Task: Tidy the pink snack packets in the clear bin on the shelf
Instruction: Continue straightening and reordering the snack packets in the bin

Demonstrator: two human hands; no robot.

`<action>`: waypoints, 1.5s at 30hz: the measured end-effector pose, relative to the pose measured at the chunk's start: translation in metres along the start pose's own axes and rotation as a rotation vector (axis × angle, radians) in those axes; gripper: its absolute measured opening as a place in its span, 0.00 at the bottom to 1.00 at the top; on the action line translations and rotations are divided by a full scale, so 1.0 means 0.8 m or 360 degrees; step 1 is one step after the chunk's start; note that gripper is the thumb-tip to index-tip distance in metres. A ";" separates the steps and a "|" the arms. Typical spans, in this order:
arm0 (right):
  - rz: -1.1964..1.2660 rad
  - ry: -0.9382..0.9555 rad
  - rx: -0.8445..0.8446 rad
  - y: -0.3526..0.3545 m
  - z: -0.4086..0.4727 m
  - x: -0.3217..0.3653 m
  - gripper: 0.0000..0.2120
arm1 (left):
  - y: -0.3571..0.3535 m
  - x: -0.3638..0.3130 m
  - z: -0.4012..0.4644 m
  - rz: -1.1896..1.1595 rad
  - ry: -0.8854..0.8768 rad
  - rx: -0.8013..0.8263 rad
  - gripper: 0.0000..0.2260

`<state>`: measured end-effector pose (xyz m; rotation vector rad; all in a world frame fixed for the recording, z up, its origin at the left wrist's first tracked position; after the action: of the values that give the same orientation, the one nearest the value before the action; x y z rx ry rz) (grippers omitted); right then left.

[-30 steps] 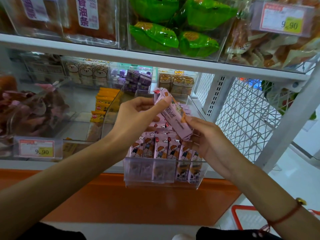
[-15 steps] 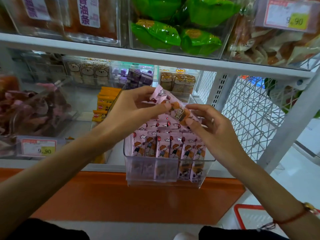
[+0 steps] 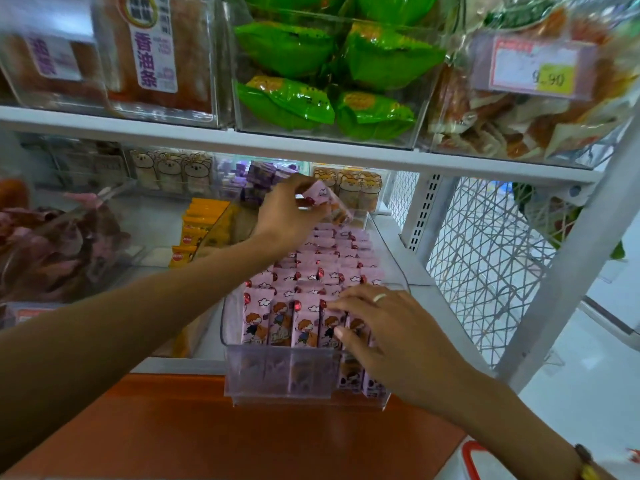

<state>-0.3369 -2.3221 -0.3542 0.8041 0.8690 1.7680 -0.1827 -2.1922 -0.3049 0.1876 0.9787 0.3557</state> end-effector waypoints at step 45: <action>0.0132 -0.0573 -0.0344 0.029 -0.001 -0.042 0.18 | -0.051 0.009 0.021 0.0213 -0.0149 -0.0020 0.11</action>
<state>-0.3380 -2.3601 -0.3400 0.9856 0.4054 1.6834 -0.1567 -2.2275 -0.3140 0.2569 0.8734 0.4714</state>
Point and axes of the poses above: each hand's wrist, its own z-axis towards the middle knuckle, its own y-axis out of the back of the hand, x = y × z, the point moved 1 cm from there along z, towards the middle knuckle, and after that the axes turned 14 degrees about -x, right-handed, at the moved point
